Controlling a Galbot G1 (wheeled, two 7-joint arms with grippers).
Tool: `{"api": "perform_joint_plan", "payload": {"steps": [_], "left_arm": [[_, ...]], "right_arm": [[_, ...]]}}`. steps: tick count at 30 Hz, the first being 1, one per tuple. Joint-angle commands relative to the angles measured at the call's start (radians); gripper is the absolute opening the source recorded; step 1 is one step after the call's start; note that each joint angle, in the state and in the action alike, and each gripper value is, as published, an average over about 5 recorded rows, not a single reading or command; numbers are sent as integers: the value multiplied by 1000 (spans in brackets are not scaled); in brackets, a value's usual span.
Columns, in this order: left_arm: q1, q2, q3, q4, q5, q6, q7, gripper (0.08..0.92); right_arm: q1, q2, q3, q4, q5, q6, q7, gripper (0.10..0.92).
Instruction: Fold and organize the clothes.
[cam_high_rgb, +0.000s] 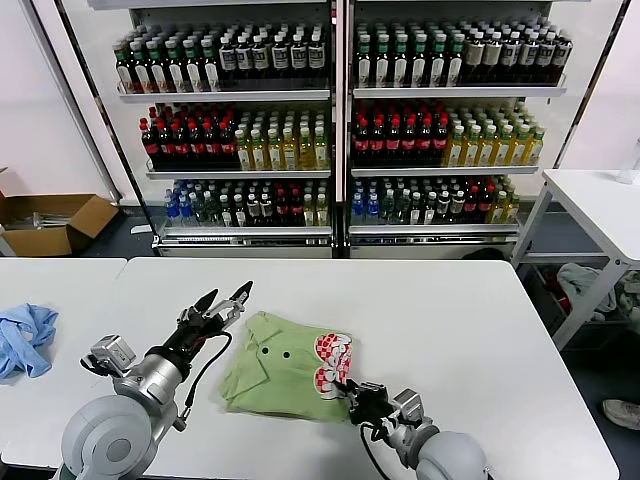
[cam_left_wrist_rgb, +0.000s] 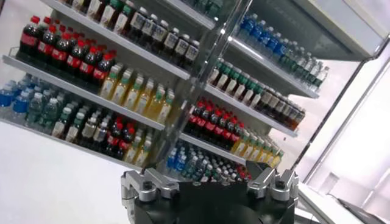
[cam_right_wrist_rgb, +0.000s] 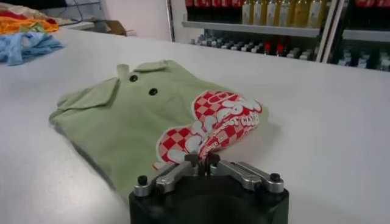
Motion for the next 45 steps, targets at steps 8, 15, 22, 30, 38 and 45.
{"api": "perform_joint_plan", "payload": {"steps": [8, 15, 22, 30, 38, 45], "left_arm": [[0, -11, 2, 9, 4, 0, -1, 823], [3, -12, 6, 15, 13, 1, -1, 823], [7, -11, 2, 18, 21, 0, 3, 823], [8, -14, 16, 11, 32, -1, 5, 823], [60, 3, -7, -22, 50, -1, 5, 823], [102, 5, -48, -36, 76, -7, 23, 823]], "right_arm": [[-154, -158, 279, 60, -35, 39, -104, 111], [-208, -139, 326, 72, -39, 62, -84, 111], [-264, -117, 415, 105, 16, 97, -32, 245], [-61, -29, 229, 106, 96, 134, 31, 471], [219, 124, -115, -112, 43, 138, 95, 705], [199, 130, -161, -222, -69, 74, 119, 820]]}}
